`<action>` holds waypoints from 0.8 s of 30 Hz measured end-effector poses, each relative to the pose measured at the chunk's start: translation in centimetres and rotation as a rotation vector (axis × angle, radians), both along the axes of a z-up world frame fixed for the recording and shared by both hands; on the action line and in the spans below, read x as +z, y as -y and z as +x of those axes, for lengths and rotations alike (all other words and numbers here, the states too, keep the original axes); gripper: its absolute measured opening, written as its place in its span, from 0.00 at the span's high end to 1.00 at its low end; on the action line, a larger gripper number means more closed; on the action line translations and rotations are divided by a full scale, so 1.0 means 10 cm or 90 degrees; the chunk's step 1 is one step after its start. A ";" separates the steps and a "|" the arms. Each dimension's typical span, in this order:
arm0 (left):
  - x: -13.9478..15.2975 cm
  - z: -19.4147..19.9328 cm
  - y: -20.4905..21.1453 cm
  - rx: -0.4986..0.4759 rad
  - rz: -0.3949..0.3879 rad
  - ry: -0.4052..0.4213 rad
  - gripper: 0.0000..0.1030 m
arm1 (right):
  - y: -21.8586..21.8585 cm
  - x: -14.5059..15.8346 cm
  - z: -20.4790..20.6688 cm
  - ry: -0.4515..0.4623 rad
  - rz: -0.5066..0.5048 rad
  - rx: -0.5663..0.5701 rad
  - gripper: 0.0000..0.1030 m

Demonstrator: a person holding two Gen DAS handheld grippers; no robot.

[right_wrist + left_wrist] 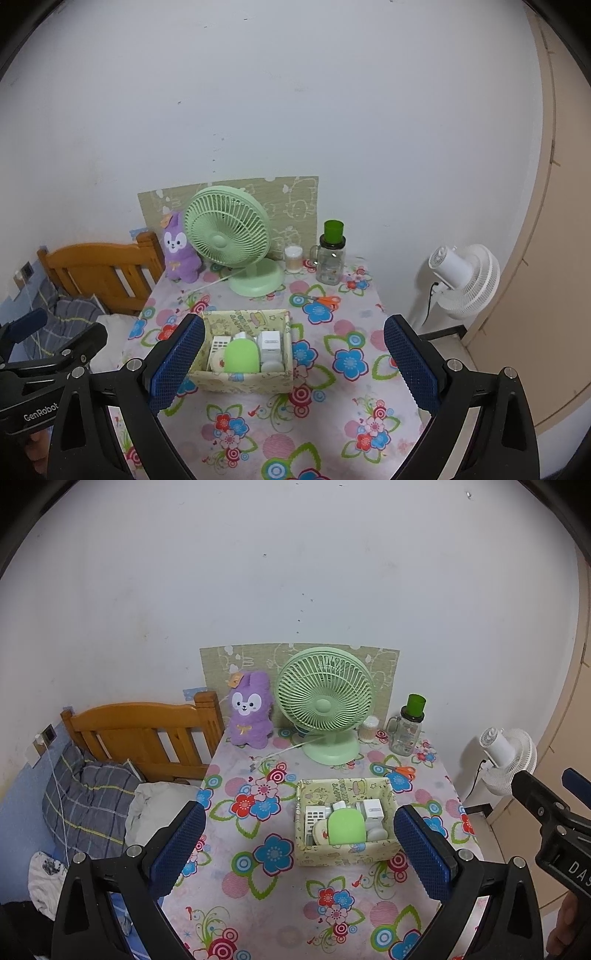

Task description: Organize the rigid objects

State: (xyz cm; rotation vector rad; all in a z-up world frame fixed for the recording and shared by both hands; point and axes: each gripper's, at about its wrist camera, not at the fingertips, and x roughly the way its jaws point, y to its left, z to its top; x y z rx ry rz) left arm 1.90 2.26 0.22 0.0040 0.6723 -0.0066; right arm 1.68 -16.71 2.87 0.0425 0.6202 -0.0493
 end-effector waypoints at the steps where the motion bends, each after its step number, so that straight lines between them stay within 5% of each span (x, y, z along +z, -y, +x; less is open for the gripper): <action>1: 0.00 0.01 0.01 -0.002 0.001 -0.002 0.00 | 0.01 0.00 0.00 0.000 0.000 -0.003 0.04; 24: 0.01 0.05 0.05 -0.034 0.034 0.015 0.00 | 0.05 -0.03 0.01 -0.008 0.014 -0.052 0.04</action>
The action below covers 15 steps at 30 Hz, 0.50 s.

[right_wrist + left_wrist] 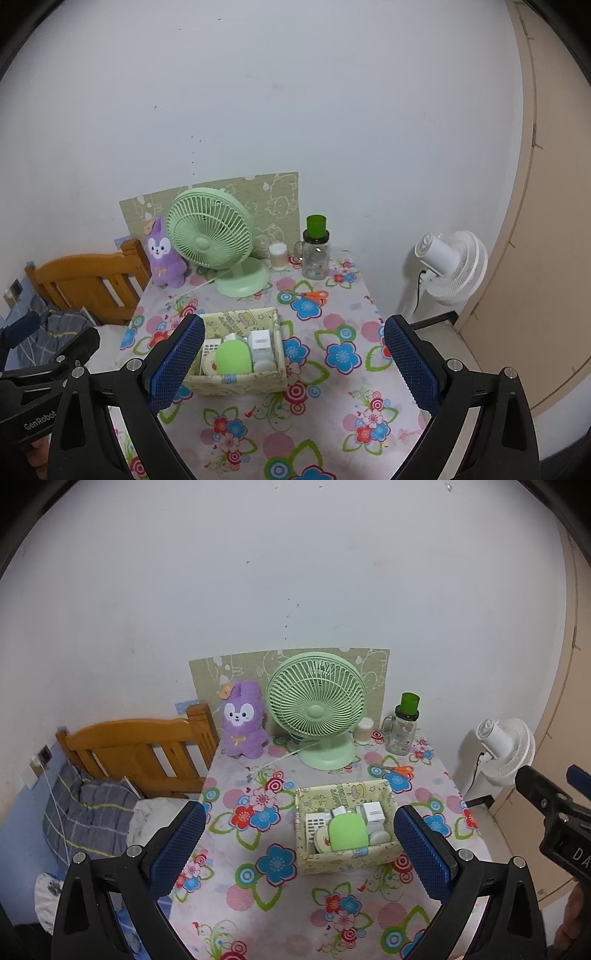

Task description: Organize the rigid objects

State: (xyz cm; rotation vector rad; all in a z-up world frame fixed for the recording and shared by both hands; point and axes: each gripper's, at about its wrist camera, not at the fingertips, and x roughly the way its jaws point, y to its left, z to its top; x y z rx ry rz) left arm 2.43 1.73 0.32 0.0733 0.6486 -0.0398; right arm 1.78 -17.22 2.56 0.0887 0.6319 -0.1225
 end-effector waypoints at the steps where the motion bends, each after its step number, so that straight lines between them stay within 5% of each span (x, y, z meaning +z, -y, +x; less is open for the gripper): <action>1: 0.00 0.00 0.01 -0.003 0.001 0.000 0.00 | 0.00 -0.01 0.00 -0.002 0.002 0.001 0.04; 15: -0.02 0.00 0.00 -0.005 -0.018 -0.011 0.00 | -0.03 -0.01 0.02 -0.004 -0.001 0.017 0.04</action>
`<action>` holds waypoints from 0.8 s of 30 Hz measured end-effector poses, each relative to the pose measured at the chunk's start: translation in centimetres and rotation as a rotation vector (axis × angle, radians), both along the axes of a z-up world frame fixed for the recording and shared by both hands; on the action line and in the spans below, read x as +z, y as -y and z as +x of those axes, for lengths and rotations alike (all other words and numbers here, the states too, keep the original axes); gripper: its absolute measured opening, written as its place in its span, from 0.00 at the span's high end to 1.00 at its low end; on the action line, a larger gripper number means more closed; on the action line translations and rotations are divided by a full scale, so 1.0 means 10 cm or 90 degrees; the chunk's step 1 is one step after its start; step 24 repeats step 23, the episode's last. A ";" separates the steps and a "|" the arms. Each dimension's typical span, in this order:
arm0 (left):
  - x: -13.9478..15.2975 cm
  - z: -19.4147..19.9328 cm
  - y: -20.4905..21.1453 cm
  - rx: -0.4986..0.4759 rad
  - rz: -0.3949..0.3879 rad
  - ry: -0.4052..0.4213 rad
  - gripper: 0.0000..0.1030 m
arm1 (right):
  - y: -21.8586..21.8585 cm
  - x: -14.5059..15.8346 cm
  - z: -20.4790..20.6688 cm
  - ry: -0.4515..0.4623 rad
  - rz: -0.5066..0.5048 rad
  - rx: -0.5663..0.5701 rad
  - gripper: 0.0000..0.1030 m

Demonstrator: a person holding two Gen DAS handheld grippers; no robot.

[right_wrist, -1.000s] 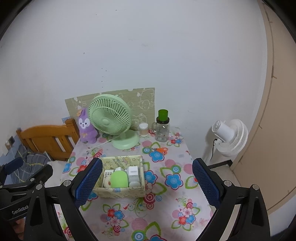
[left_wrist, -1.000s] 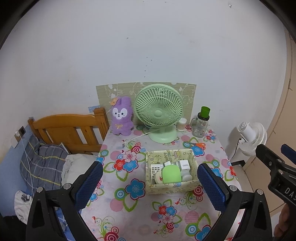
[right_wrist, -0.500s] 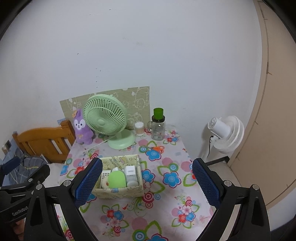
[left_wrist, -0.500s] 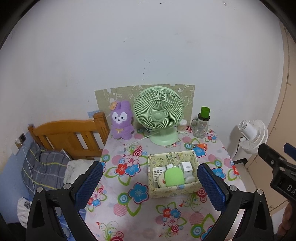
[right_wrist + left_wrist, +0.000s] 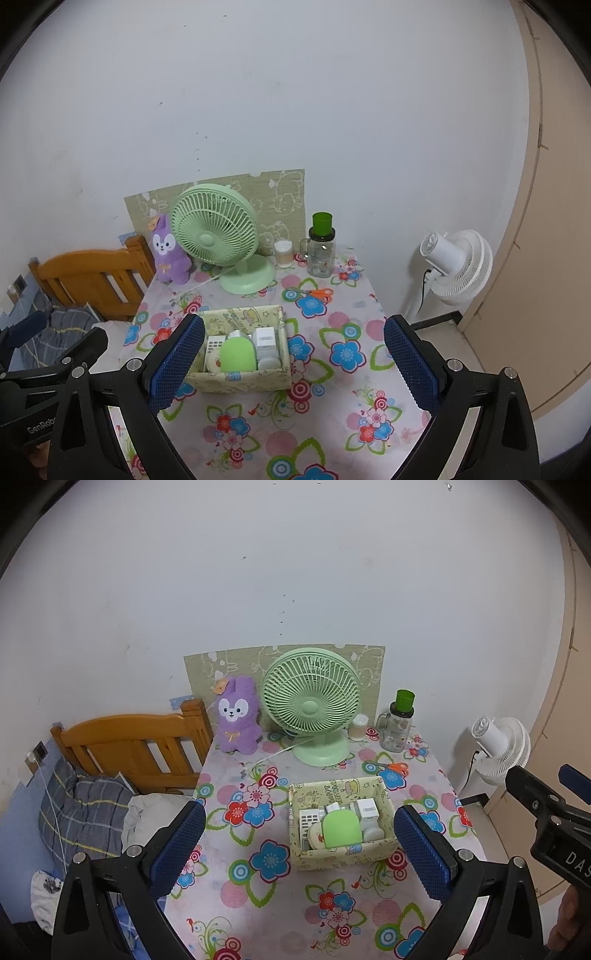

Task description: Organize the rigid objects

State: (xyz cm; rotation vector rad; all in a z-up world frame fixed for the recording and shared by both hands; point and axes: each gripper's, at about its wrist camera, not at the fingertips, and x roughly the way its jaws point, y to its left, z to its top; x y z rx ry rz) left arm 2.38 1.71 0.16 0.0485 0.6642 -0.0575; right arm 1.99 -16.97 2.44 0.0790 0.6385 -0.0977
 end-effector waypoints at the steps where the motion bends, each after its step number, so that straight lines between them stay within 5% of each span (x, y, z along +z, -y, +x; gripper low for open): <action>1: 0.00 0.00 -0.01 0.001 0.000 -0.001 0.00 | 0.00 0.00 0.00 0.002 -0.002 0.001 0.04; 24: 0.01 0.02 -0.05 0.030 -0.010 -0.005 0.00 | -0.01 0.09 -0.01 0.034 -0.004 0.023 0.03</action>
